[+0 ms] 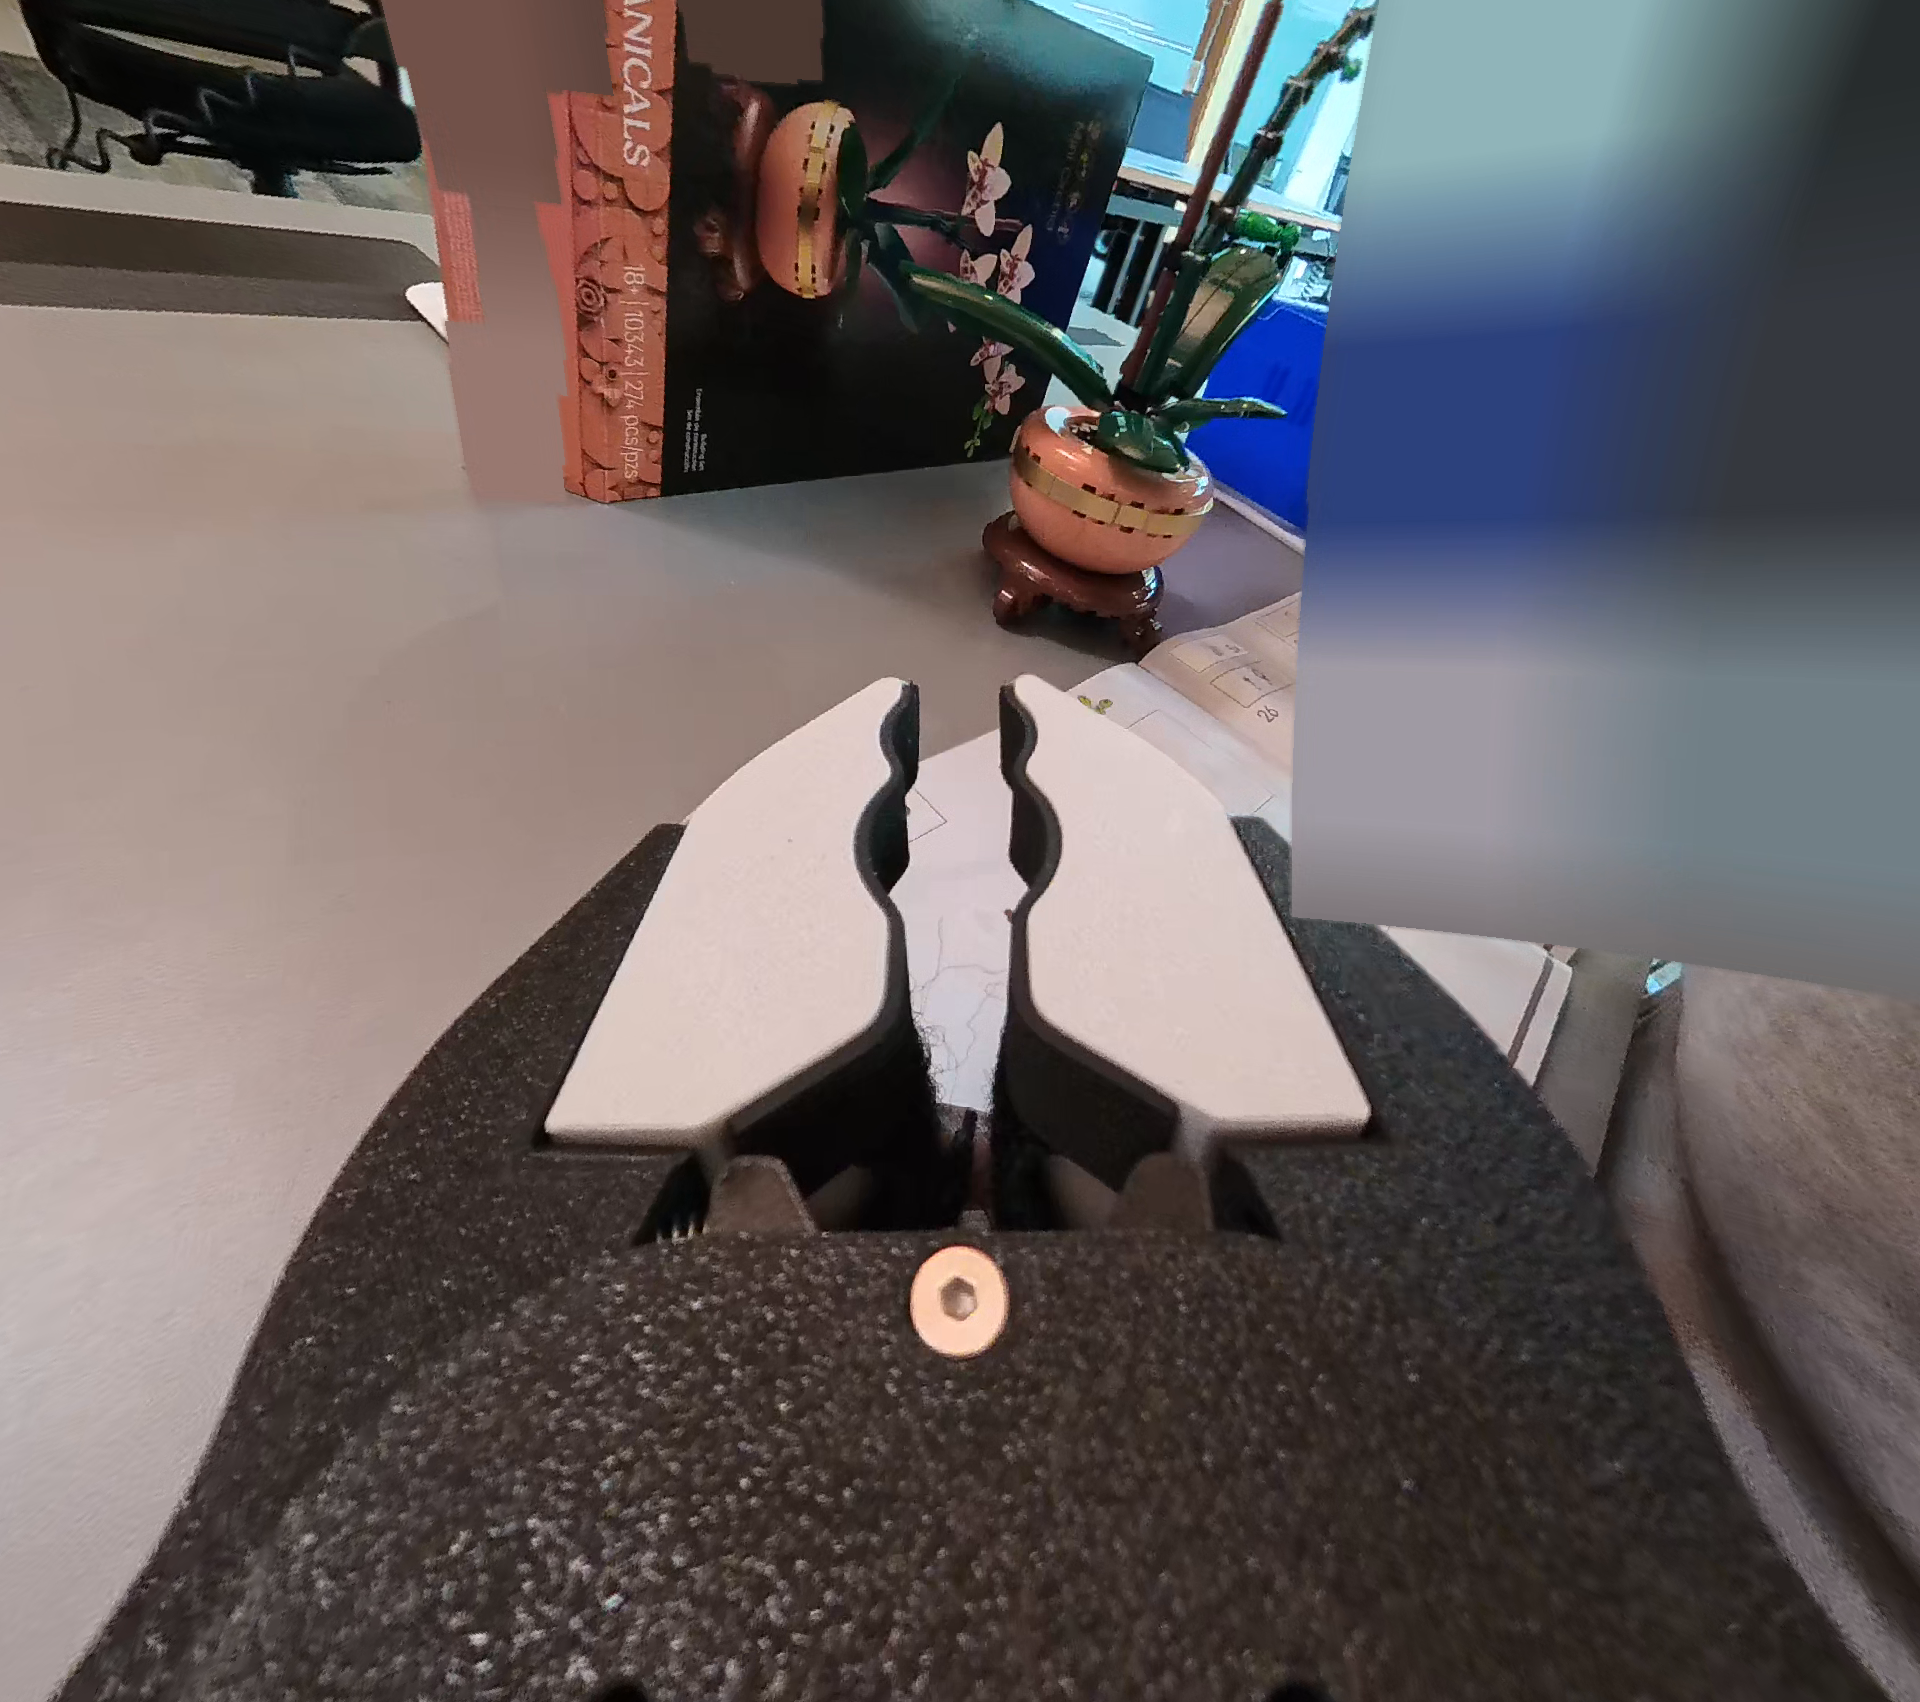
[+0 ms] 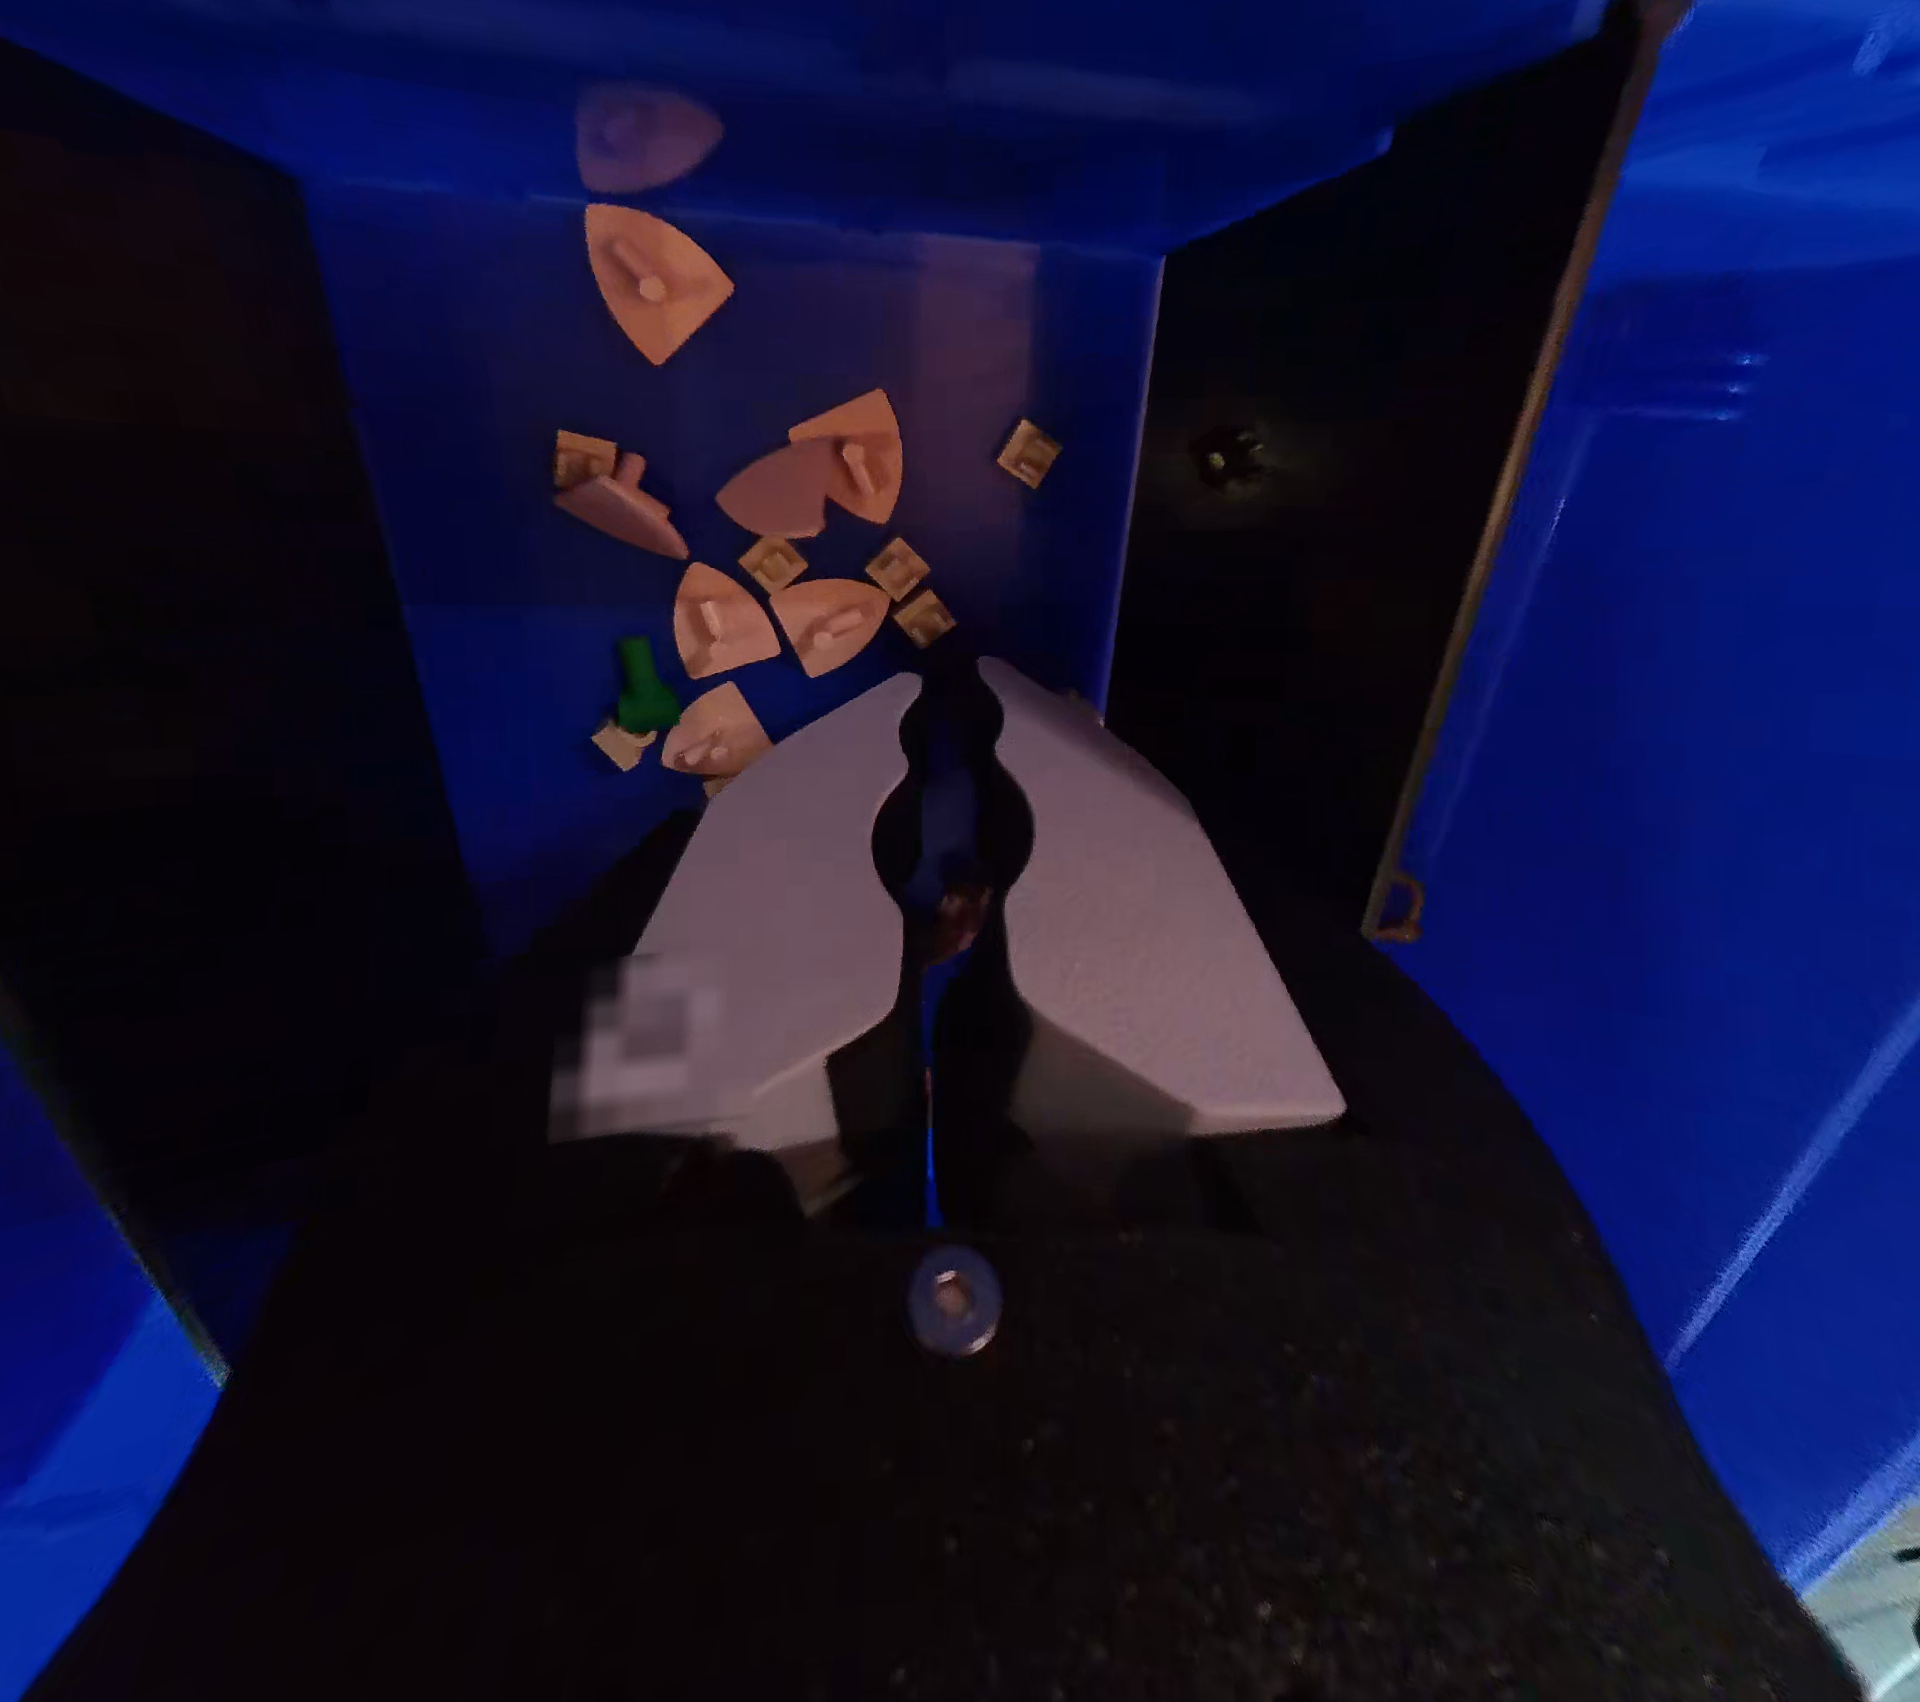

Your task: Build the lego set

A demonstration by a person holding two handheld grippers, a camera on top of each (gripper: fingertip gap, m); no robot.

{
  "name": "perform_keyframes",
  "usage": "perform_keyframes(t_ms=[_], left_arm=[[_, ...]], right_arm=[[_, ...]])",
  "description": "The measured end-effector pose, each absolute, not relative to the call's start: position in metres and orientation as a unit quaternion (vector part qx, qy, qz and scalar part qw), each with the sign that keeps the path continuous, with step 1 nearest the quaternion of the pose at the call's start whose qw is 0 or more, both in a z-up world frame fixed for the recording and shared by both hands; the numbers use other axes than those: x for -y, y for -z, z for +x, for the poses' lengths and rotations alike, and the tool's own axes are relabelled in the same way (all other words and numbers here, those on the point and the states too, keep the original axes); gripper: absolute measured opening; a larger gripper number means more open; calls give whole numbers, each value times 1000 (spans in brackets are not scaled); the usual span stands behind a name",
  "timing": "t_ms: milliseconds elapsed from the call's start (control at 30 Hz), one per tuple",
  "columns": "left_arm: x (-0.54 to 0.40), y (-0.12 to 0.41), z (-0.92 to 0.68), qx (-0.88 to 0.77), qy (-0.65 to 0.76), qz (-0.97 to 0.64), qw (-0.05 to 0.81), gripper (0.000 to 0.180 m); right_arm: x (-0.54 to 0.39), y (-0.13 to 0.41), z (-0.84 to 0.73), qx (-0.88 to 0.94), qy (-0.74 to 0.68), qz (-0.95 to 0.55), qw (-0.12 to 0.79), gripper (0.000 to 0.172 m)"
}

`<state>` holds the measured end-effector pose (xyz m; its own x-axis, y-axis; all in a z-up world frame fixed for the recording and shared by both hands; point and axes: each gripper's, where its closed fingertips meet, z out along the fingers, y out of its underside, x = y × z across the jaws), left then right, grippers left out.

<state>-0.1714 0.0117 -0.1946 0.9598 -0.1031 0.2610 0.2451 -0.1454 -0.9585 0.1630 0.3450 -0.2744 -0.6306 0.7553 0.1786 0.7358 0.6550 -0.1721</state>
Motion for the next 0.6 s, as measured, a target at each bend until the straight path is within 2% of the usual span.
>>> perform_keyframes(t_ms=[367,467,600], left_arm=[[-9,189,-175,58,143,-728,668,14],[-10,190,-172,50,141,-731,666,14],[-13,194,-170,42,133,-743,654,14]], right_arm=[[-341,274,166,896,-48,-433,88,1],[-337,254,164,869,-78,-469,138,1],[-314,186,139,815,-127,-501,264,1]])
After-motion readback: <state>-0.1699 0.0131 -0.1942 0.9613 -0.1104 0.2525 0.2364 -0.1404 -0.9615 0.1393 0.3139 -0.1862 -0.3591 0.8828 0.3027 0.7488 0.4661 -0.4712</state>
